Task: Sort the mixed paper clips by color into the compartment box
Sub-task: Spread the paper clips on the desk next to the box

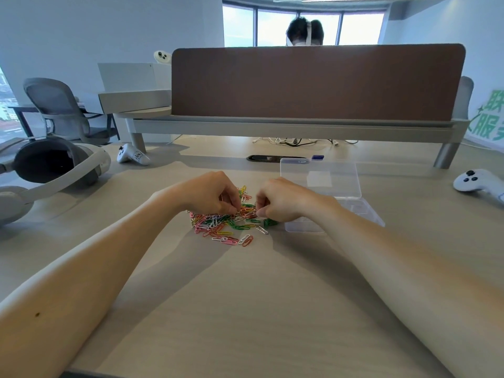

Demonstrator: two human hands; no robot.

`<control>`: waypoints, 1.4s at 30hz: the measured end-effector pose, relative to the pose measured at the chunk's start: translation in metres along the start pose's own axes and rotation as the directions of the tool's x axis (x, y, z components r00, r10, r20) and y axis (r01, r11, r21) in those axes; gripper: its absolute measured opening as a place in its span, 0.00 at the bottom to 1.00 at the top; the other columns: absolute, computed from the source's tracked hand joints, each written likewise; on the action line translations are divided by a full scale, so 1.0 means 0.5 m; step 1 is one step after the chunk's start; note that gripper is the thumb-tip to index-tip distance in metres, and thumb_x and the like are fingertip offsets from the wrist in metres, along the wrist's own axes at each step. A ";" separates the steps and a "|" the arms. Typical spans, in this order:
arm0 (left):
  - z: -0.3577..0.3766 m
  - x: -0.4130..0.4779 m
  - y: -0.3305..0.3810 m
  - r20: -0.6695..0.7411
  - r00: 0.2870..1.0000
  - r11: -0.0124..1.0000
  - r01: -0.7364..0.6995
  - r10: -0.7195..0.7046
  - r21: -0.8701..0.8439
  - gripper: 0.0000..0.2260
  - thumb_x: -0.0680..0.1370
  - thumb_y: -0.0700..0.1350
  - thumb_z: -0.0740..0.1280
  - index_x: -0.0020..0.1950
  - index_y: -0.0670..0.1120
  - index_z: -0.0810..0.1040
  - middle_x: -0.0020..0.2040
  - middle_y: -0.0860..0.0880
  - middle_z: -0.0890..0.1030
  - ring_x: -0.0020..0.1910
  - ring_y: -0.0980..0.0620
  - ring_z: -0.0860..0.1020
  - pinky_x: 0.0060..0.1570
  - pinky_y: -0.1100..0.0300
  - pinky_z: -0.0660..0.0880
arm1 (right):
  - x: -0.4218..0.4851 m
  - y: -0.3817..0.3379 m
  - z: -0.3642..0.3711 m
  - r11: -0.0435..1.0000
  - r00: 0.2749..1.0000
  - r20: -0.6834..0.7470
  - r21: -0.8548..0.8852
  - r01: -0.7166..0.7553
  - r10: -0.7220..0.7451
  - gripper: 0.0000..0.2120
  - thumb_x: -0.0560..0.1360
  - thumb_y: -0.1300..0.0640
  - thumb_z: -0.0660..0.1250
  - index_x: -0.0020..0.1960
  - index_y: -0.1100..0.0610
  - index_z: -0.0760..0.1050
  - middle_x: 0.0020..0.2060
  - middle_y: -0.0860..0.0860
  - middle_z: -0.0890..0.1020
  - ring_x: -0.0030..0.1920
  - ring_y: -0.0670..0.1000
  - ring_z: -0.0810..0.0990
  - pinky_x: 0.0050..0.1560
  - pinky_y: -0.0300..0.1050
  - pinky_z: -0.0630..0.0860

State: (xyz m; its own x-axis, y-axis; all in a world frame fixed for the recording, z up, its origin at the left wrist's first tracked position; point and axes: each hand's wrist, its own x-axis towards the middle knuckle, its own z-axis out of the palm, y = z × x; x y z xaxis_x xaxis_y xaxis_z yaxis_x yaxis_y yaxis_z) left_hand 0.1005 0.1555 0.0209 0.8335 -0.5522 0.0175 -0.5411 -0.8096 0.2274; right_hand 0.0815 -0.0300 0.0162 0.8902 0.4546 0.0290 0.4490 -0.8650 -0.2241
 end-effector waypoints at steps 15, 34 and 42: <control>0.022 0.006 0.008 0.041 0.998 0.999 0.049 -0.049 0.019 0.05 0.72 0.51 0.73 0.45 0.51 0.84 0.40 0.56 0.82 0.39 0.58 0.77 0.39 0.67 0.71 | -0.008 -0.004 -0.026 0.998 0.974 0.227 -0.066 -0.008 0.023 0.02 0.74 0.54 0.71 0.42 0.50 0.79 0.40 0.46 0.81 0.43 0.47 0.78 0.43 0.42 0.74; 0.003 -0.002 -0.004 -0.033 0.997 0.972 0.066 -0.075 -0.226 0.02 0.74 0.38 0.71 0.44 0.45 0.83 0.39 0.47 0.85 0.41 0.48 0.82 0.44 0.62 0.78 | 0.002 -0.009 -0.003 0.991 0.987 0.160 -0.133 0.013 0.009 0.12 0.72 0.55 0.72 0.32 0.49 0.75 0.33 0.46 0.79 0.39 0.48 0.78 0.39 0.43 0.75; -0.002 -0.002 -0.004 -0.010 0.998 0.913 0.057 -0.067 -0.405 0.07 0.73 0.35 0.71 0.49 0.42 0.83 0.41 0.44 0.85 0.41 0.48 0.84 0.44 0.59 0.81 | -0.016 0.022 -0.047 0.997 0.994 0.112 0.070 -0.017 0.009 0.06 0.75 0.55 0.69 0.40 0.50 0.77 0.38 0.45 0.80 0.41 0.46 0.77 0.42 0.42 0.74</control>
State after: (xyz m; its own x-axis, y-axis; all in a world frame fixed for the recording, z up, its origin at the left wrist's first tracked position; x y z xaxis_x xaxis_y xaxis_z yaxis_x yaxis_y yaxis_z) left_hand 0.1011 0.1579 0.0215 0.8690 -0.4946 0.0123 -0.4013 -0.6900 0.6024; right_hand 0.0813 -0.0483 0.0365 0.8799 0.4680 -0.0821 0.4277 -0.8554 -0.2923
